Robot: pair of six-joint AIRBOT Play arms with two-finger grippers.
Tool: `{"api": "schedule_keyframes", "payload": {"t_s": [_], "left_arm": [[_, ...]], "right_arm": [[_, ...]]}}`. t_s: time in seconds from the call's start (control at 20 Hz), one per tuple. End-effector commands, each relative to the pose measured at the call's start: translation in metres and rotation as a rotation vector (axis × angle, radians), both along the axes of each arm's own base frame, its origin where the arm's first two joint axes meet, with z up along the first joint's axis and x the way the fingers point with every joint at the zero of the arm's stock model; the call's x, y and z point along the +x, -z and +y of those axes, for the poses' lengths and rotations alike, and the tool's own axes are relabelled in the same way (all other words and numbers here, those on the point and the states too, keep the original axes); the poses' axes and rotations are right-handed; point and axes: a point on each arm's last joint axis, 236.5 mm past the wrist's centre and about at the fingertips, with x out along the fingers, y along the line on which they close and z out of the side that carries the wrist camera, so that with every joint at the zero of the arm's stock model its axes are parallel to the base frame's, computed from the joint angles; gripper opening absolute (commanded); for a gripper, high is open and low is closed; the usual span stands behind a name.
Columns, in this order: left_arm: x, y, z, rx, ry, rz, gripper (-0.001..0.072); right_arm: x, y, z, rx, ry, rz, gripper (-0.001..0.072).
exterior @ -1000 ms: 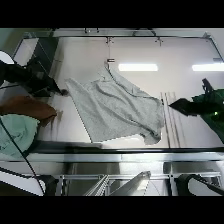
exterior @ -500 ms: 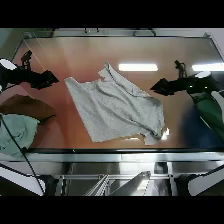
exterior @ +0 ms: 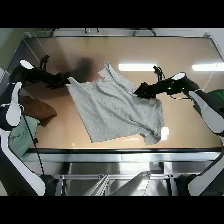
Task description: Fold the shirts.
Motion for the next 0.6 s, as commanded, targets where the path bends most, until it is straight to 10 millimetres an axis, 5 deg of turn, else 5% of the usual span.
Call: {"api": "schedule_keyframes", "payload": {"t_s": [0.0, 0.25, 0.35, 0.5, 0.55], "left_arm": [[0.006, 0.017, -0.013, 0.002, 0.036, 0.013, 0.0542], [0.014, 0.018, -0.015, 0.010, 0.030, -0.012, 0.0509], [0.014, 0.018, -0.013, 0.011, 0.027, -0.011, 0.0200], [0.014, 0.018, -0.012, 0.011, 0.025, -0.011, 0.0197], [0.014, 0.018, -0.012, 0.010, 0.026, -0.009, 0.0037]], "right_arm": [[0.007, 0.007, 0.017, 0.029, 0.032, 0.009, 0.0379], [0.015, -0.001, 0.030, 0.113, 0.071, 0.017, 0.0286], [0.021, -0.014, 0.036, 0.173, 0.077, -0.016, 0.0286], [0.022, -0.017, 0.040, 0.193, 0.078, -0.024, 0.0280], [0.021, -0.017, 0.041, 0.195, 0.072, -0.019, 0.0280]]}}
